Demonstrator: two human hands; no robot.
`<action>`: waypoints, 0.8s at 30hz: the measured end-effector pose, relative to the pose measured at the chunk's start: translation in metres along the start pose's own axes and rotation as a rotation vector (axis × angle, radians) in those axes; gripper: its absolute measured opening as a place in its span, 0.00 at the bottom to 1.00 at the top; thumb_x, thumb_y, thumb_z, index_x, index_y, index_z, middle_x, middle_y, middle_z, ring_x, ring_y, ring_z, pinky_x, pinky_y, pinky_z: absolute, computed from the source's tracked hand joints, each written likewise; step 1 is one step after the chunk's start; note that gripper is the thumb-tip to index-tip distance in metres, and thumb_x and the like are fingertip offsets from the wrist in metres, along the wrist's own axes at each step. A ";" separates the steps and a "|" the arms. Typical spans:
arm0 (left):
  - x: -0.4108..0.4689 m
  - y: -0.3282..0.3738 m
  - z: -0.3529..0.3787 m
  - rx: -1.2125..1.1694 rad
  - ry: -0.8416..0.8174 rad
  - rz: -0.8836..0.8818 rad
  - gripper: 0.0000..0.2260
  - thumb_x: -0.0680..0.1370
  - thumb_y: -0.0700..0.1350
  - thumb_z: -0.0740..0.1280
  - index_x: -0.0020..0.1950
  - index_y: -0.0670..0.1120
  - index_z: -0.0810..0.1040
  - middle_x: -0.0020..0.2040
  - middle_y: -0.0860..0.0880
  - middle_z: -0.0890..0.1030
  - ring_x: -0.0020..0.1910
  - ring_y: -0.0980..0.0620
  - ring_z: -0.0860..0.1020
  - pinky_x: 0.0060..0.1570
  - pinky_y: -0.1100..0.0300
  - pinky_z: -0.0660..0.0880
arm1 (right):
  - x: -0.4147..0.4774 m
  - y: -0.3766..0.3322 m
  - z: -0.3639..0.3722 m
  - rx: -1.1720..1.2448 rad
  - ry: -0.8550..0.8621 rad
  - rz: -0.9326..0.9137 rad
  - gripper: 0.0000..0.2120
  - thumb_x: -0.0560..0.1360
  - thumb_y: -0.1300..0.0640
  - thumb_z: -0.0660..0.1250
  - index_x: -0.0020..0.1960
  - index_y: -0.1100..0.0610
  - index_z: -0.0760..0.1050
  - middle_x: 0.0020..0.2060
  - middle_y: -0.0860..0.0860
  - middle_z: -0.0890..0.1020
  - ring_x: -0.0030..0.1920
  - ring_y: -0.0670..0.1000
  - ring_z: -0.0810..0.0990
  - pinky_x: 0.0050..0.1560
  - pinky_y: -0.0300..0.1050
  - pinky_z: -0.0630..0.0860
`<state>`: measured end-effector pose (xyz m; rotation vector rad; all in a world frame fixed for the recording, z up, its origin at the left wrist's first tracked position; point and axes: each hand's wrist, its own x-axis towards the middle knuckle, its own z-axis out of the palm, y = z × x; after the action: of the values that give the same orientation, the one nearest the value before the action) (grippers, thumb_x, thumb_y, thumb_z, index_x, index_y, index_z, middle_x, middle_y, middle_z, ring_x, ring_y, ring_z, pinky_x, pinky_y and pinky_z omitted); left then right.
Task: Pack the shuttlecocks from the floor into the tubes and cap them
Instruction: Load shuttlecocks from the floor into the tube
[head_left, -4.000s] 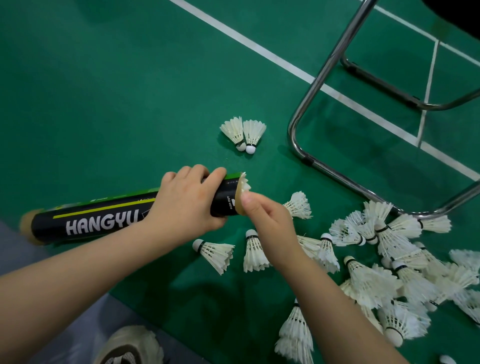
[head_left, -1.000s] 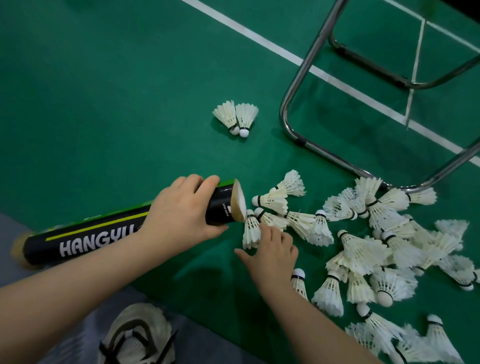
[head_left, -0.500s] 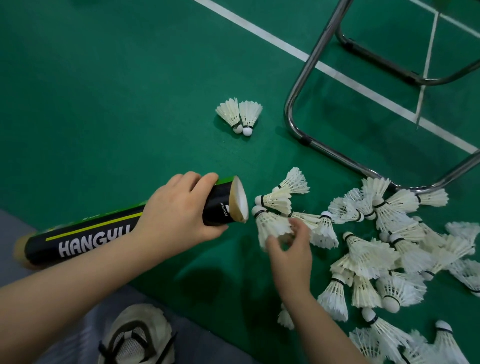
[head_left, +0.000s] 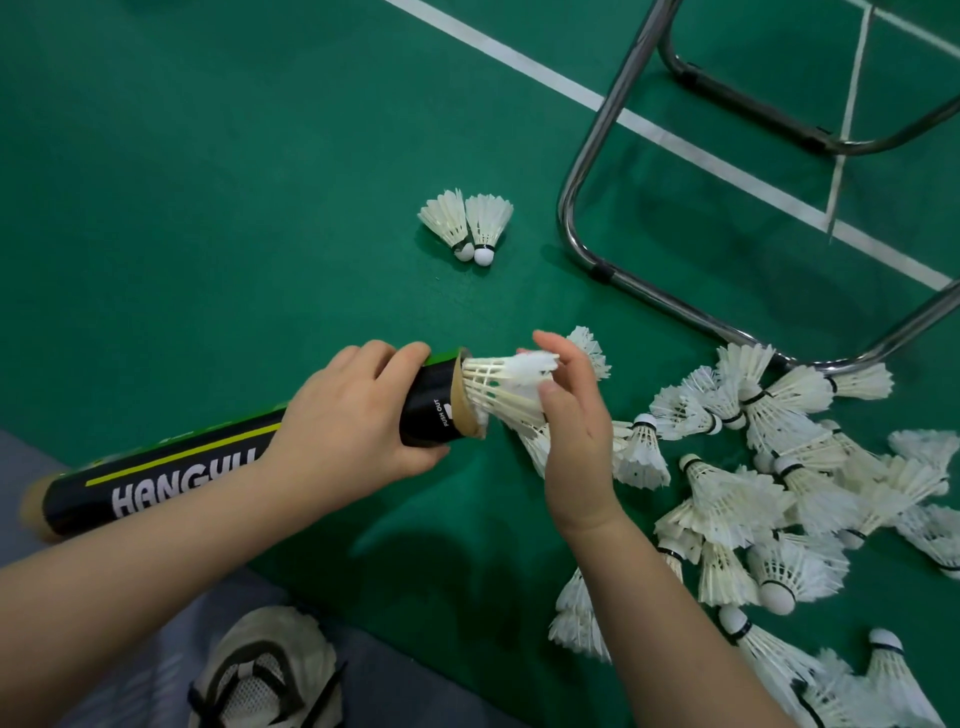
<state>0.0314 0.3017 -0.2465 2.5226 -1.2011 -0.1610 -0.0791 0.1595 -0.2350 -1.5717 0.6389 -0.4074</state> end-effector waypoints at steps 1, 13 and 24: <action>0.002 -0.002 0.000 -0.003 0.000 -0.010 0.33 0.59 0.62 0.69 0.58 0.49 0.64 0.44 0.45 0.76 0.43 0.41 0.75 0.39 0.49 0.77 | 0.002 0.001 0.000 -0.014 -0.028 0.023 0.18 0.68 0.47 0.58 0.57 0.40 0.71 0.47 0.39 0.78 0.51 0.44 0.77 0.57 0.44 0.73; 0.004 0.010 0.008 -0.005 -0.060 0.008 0.35 0.58 0.58 0.76 0.58 0.50 0.64 0.45 0.45 0.76 0.43 0.41 0.75 0.39 0.50 0.76 | 0.004 -0.008 0.005 0.072 0.025 0.119 0.30 0.70 0.51 0.57 0.73 0.45 0.59 0.72 0.44 0.64 0.71 0.41 0.63 0.72 0.45 0.61; 0.007 0.017 0.010 -0.023 -0.056 0.015 0.31 0.59 0.64 0.62 0.56 0.50 0.64 0.43 0.45 0.76 0.41 0.41 0.75 0.39 0.50 0.77 | 0.000 -0.006 0.002 -0.099 -0.210 0.121 0.32 0.70 0.44 0.59 0.73 0.47 0.59 0.70 0.42 0.66 0.67 0.37 0.65 0.70 0.41 0.62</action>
<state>0.0210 0.2836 -0.2497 2.5038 -1.2320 -0.2418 -0.0766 0.1610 -0.2297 -1.6337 0.5948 -0.1191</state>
